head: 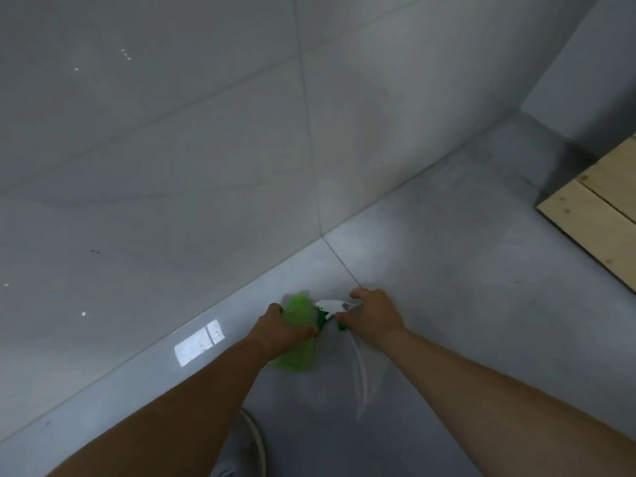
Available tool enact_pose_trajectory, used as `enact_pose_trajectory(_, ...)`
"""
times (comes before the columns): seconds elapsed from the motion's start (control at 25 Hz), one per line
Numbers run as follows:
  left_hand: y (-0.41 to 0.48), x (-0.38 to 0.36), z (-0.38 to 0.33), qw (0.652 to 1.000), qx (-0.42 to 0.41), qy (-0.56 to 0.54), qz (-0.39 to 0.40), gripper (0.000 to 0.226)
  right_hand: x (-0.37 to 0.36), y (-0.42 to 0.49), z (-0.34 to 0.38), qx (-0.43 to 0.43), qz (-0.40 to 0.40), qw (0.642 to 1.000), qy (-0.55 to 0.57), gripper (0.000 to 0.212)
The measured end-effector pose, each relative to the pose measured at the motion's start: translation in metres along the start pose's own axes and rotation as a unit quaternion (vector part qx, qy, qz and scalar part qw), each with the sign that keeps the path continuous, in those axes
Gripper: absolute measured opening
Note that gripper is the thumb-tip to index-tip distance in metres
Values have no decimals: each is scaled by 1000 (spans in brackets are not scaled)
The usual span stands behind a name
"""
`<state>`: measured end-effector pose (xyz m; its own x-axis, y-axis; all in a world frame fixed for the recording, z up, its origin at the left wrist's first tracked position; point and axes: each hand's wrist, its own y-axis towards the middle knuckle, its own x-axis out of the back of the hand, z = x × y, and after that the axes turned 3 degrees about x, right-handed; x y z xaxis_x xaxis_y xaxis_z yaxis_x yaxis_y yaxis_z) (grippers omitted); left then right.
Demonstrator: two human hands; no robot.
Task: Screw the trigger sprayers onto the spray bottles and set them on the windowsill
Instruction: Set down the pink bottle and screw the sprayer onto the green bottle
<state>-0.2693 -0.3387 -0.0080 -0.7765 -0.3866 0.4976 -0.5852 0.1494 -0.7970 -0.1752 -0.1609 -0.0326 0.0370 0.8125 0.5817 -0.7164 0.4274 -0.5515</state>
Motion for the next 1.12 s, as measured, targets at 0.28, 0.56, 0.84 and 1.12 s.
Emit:
enact_pose_trajectory(0.28, -5, -11, 0, 1000, -22, -18, 9, 91, -10, 3, 0, -6, 2, 1000, -23, 35)
enact_pose_trajectory(0.56, -38, -11, -24, 995, -88, -39, 21, 84, 36, -23, -14, -43, 4, 999, 12, 41)
enact_pose_trajectory(0.84, -112, 18, -105, 970, -228, -75, 39, 60, 189, -89, 16, 14, -114, 961, 252, 14)
enact_pose_trajectory(1.12, -238, 57, -165, 928, -372, -2, 18, 75, 302, -201, 68, 123, -187, 908, 353, 11)
